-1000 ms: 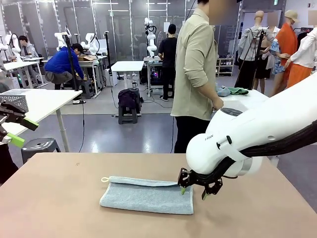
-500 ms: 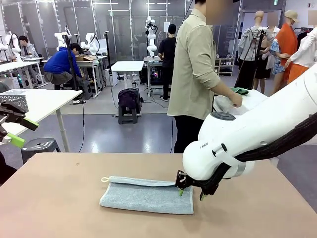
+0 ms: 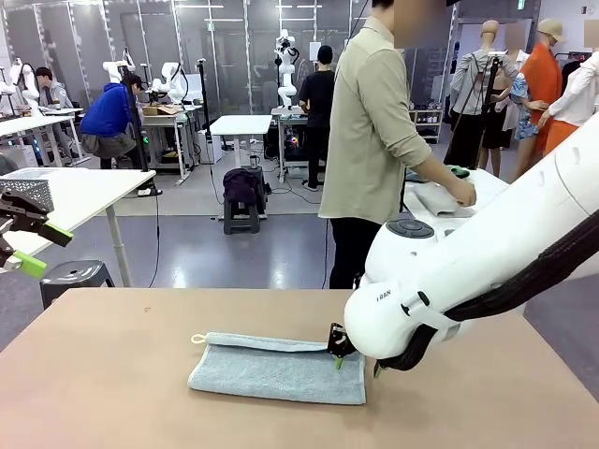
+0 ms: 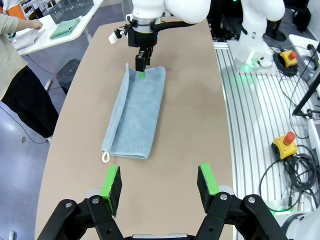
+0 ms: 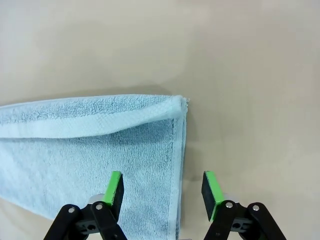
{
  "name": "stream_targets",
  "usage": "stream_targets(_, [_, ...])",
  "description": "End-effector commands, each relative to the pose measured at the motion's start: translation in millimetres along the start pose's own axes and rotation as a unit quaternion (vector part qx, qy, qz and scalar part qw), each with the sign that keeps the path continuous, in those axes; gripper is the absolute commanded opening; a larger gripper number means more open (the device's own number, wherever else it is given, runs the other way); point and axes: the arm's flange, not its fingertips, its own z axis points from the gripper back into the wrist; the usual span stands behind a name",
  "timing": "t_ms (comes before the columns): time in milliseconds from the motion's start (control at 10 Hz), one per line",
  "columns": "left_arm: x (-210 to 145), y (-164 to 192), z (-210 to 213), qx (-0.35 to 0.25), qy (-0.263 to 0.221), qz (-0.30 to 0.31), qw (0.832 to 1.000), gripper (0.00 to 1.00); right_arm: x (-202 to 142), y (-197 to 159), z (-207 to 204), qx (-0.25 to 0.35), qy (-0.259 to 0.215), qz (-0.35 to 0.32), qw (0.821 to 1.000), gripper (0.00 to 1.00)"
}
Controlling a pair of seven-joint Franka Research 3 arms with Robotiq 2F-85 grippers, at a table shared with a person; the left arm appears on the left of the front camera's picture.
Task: Fold the towels and place them in the basket.
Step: When a person lays out a Towel with hook on the table, fold it in half twice.
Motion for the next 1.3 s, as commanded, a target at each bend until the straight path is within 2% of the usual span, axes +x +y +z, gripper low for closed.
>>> stream_targets(0, [1.6, -0.3, 1.0, -0.002, -0.014, -0.010, 1.000, 0.77, -0.6, 12.0, -9.5, -0.006, -0.023, -0.023, 0.999, 0.80])
stream_targets(200, [1.6, -0.3, 1.0, -0.002, -0.014, -0.010, 1.000, 0.77, -0.1, 11.8, -11.7, -0.005, -0.026, -0.026, 0.999, 0.80])
stream_targets(400, [1.6, -0.3, 1.0, -0.002, -0.014, -0.010, 1.000, 0.77, -0.2, 11.6, -14.2, -0.002, -0.028, -0.028, 0.999, 0.60])
stream_targets(500, [1.6, -0.3, 1.0, -0.002, -0.014, -0.010, 1.000, 0.77, -0.7, 11.5, -15.3, -0.004, -0.031, -0.030, 0.999, 0.66])
stream_targets(800, [1.6, -0.3, 1.0, -0.002, -0.014, -0.010, 1.000, 0.77, -1.9, 10.0, -16.3, -0.010, -0.032, -0.032, 0.999, 0.66])
stream_targets(1000, [1.6, -0.3, 1.0, -0.002, -0.014, -0.010, 1.000, 0.77, -2.6, 10.1, -18.1, -0.011, -0.037, -0.030, 0.999, 0.49])
stream_targets(1200, [1.6, -0.3, 1.0, -0.002, -0.014, -0.010, 1.000, 0.77, -4.0, 11.4, -19.2, -0.010, -0.042, -0.031, 0.999, 0.49])
